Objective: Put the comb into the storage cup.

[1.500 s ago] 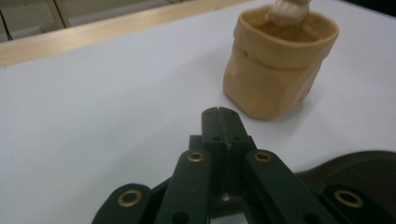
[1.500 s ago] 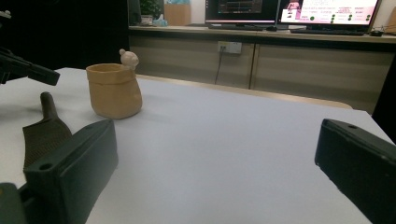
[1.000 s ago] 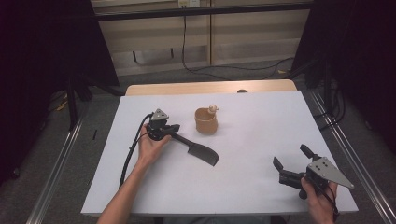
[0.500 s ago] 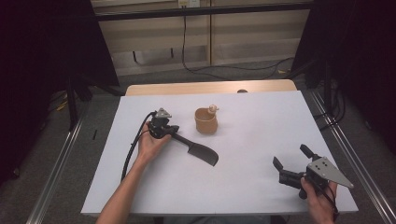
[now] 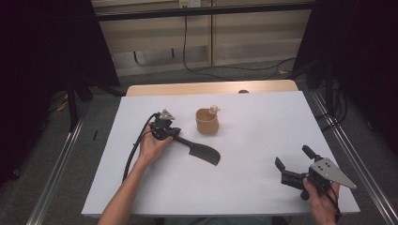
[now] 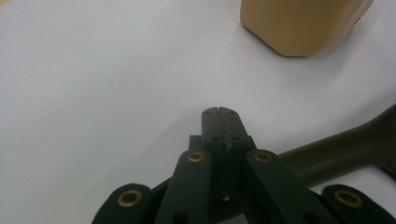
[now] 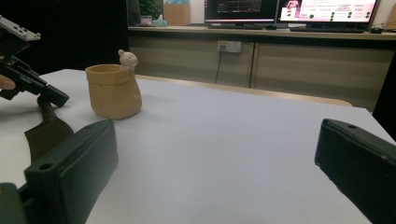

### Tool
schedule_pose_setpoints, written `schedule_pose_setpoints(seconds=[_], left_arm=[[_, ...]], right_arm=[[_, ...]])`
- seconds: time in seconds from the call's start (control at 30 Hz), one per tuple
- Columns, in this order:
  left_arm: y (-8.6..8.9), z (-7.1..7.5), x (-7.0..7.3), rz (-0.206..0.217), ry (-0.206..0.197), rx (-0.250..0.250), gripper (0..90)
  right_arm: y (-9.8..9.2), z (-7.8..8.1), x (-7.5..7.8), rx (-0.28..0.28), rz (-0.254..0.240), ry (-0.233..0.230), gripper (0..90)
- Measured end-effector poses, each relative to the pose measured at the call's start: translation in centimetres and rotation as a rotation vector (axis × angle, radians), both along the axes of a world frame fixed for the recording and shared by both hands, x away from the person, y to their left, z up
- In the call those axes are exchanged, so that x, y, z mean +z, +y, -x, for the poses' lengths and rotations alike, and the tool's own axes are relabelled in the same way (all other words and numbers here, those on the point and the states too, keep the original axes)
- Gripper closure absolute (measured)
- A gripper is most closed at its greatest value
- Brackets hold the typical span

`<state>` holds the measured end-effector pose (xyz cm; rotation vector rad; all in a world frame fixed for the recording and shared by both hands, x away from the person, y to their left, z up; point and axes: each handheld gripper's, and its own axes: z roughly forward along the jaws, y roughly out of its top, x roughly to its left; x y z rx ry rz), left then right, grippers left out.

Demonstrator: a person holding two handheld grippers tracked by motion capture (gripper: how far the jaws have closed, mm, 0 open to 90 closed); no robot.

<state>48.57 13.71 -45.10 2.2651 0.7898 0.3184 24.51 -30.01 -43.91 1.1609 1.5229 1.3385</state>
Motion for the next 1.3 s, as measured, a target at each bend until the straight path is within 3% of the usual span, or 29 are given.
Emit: schedule_pose_setpoints(seconds=[0.43, 0.83, 1.0, 1.3], left_arm=[[0.19, 0.18, 0.39, -0.004, 0.030, -0.037, 90.0], [0.14, 0.03, 0.66, -0.052, 0.062, -0.069, 90.0], [0.21, 0.04, 0.59, -0.029, 0.088, -0.081, 90.0], [-0.09, 0.62, 0.82, -0.083, 0.048, -0.089, 90.0]], right_arm=[[0.04, -0.03, -0.02, 0.001, -0.001, 0.002, 0.0], [0.09, -0.05, -0.03, 0.003, 0.001, 0.001, 0.0], [0.08, -0.02, -0.02, 0.003, 0.002, 0.001, 0.0], [0.11, 0.05, 0.02, 0.005, 0.005, -0.001, 0.0]])
